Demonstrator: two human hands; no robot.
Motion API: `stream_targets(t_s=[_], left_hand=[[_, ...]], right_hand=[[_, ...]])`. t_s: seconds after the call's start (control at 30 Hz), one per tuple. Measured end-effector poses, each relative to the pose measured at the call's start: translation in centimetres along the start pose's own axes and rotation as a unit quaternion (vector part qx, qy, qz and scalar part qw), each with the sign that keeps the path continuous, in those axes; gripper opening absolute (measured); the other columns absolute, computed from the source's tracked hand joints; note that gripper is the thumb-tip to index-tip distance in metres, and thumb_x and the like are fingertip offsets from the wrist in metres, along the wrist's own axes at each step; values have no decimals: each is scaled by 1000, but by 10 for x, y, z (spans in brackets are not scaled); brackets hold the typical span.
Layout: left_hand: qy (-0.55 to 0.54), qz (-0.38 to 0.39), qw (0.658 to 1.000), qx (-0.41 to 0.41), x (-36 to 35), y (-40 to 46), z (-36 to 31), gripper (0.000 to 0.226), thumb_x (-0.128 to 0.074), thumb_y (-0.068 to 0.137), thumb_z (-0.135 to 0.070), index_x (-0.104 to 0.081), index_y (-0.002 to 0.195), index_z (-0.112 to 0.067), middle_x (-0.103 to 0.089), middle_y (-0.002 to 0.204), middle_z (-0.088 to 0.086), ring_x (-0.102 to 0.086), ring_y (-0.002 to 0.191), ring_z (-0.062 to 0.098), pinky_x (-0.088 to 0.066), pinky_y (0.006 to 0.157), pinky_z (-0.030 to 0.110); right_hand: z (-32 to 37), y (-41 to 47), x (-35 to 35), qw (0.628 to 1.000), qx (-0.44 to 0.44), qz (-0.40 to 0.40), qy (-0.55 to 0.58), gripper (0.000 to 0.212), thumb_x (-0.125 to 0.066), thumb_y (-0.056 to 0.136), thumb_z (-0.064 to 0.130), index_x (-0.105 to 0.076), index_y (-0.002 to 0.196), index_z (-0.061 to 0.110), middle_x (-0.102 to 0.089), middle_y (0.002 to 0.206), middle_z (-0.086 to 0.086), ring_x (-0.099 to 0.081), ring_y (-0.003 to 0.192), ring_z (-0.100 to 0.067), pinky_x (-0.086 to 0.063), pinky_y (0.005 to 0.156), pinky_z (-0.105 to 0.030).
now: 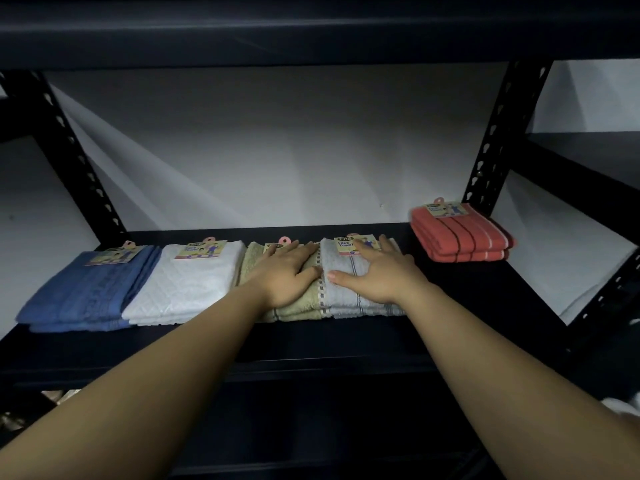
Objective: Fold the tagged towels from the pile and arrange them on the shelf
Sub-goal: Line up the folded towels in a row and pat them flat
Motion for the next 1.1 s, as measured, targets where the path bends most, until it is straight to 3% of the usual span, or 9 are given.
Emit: stream_targets(t_s=[0.2, 0.33, 0.47, 0.53, 0.63, 0.8, 0.97, 1.1], left_hand=[[-17, 3, 1000, 0, 9, 4, -2, 73, -20, 95, -69, -26, 160, -36, -34, 166, -4, -24, 155, 20, -13, 126, 52], [-29, -35, 999, 23, 30, 14, -17, 70, -30, 97, -72, -35, 157, -37, -36, 164, -4, -30, 152, 24, -15, 124, 58], [-62, -38, 997, 4, 36, 29, -58, 75, -45, 91, -77, -39, 155, -38, -36, 163, 1, -36, 149, 25, -26, 122, 53], [-41, -16, 999, 0, 30, 37, -80, 75, -46, 89, -80, -38, 154, -43, -32, 166, 1, -27, 153, 25, -20, 124, 53], [-20, 22, 999, 11, 17, 47, -105, 81, -39, 84, -89, -36, 154, -48, -28, 167, -3, -20, 155, 26, -7, 124, 61], [22, 45, 998, 25, -6, 59, -110, 88, -31, 79, -95, -27, 156, -51, -28, 168, -2, -21, 155, 30, 2, 119, 72], [36, 35, 999, 16, -12, 58, -107, 86, -24, 81, -94, -22, 157, -53, -28, 167, -3, -21, 155, 29, 1, 120, 71], [32, 27, 999, 15, -14, 60, -106, 85, -25, 81, -95, -24, 155, -54, -32, 165, -4, -26, 153, 28, -4, 121, 69]], right_hand=[[0, -1, 11, 999, 8, 8, 41, 106, -41, 73, 98, -13, 162, 48, 6, 174, -9, 3, 160, -32, -13, 127, -53], [-12, 0, 34, 995, 7, -14, 95, 96, -38, 78, 96, -21, 160, 49, 0, 174, -5, -18, 158, -33, -24, 124, -47], [-53, 21, 68, 987, -13, -126, 102, 83, -29, 87, 88, -44, 153, 39, -42, 163, -2, -41, 148, -31, -37, 118, -46], [-80, 34, 83, 979, -49, -178, 83, 74, -30, 92, 78, -57, 144, 33, -57, 149, -5, -51, 137, -34, -42, 110, -41], [-117, 58, 92, 974, -87, -201, 56, 62, -33, 97, 63, -62, 137, 26, -62, 141, -10, -50, 128, -40, -41, 107, -41], [-170, 89, 85, 973, -139, -176, 48, 63, -39, 90, 59, -54, 146, 34, -54, 146, -12, -48, 130, -40, -40, 110, -45], [-185, 88, 73, 979, -172, -102, 47, 84, -45, 84, 83, -23, 159, 50, -23, 167, -9, -35, 145, -43, -30, 117, -55], [-178, 84, 71, 983, -174, -57, 1, 97, -48, 78, 88, -15, 161, 50, -19, 169, -12, -35, 146, -43, -33, 114, -52]])
Point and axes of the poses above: each hand's wrist, its own y-axis towards the middle knuckle, its own x-axis out of the back of the hand, z = x × y, the point moved 5 cm from there along y, towards the middle knuckle
